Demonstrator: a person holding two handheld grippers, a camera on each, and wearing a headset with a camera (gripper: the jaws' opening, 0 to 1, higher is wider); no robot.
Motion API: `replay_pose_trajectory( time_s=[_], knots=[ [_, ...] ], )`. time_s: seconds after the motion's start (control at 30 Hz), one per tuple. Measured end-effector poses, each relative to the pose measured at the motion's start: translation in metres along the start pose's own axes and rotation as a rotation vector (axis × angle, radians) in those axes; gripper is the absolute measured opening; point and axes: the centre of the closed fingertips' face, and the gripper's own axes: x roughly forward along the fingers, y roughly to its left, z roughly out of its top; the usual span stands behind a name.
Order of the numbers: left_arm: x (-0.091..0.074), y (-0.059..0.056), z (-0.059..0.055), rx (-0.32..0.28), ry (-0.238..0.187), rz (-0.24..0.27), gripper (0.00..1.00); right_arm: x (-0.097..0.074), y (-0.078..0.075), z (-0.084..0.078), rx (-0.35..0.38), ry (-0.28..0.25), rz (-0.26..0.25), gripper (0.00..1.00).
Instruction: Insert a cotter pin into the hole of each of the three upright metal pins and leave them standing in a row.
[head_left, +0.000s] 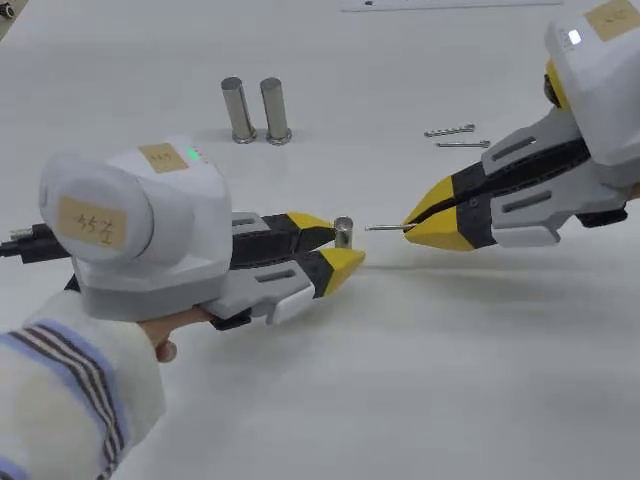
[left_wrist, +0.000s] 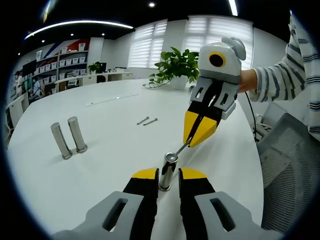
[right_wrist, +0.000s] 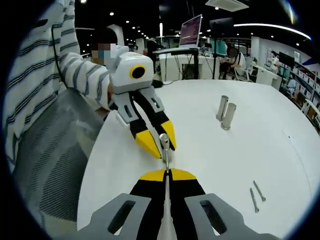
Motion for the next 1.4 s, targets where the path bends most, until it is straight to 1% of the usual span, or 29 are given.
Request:
replay_pose_trajectory(
  time_s=[0.1,0.23,0.3,0.47,0.6,0.73,0.9,1.0,1.03,1.1,1.17,1.3,1.4],
  knots=[
    [0.000,0.000,0.001,0.007,-0.002,0.009,0.09,0.001,-0.001,0.001,-0.021,0.006,0.002,0.02],
    [-0.001,0.000,0.001,0.025,-0.001,0.014,0.08,0.003,-0.003,0.002,-0.031,0.006,0.014,0.02],
    [-0.002,0.000,0.001,0.041,-0.001,0.009,0.08,0.004,-0.004,0.002,-0.038,0.007,0.019,0.03],
    [-0.003,-0.002,0.000,0.068,-0.004,-0.021,0.07,0.005,-0.003,0.005,-0.045,0.001,0.028,0.03],
    [-0.004,-0.001,0.000,0.084,-0.003,-0.028,0.07,0.005,-0.005,0.004,-0.044,0.003,0.028,0.03],
    [-0.003,-0.003,-0.001,0.109,0.001,-0.037,0.07,0.006,-0.003,0.003,-0.042,0.001,0.039,0.03],
    [-0.003,-0.002,-0.001,0.117,0.003,-0.040,0.07,0.005,-0.002,0.004,-0.040,0.002,0.043,0.03],
    [-0.003,-0.002,-0.001,0.131,0.008,-0.047,0.07,0.005,-0.001,0.002,-0.054,0.015,0.041,0.03],
    [-0.003,-0.003,-0.001,0.131,0.009,-0.048,0.07,0.005,-0.001,0.002,-0.069,0.024,0.035,0.03],
    [-0.003,-0.003,-0.001,0.142,0.016,-0.051,0.07,0.004,0.000,0.002,-0.100,0.039,0.040,0.03],
    [-0.003,-0.004,-0.002,0.147,0.019,-0.055,0.06,0.012,0.000,0.005,-0.103,0.043,0.040,0.03],
    [-0.003,-0.006,-0.001,0.164,0.024,-0.069,0.06,0.015,-0.001,0.007,-0.103,0.044,0.044,0.03],
    [-0.002,-0.008,-0.002,0.167,0.026,-0.071,0.06,0.017,0.001,0.008,-0.109,0.051,0.048,0.03]
  ],
)
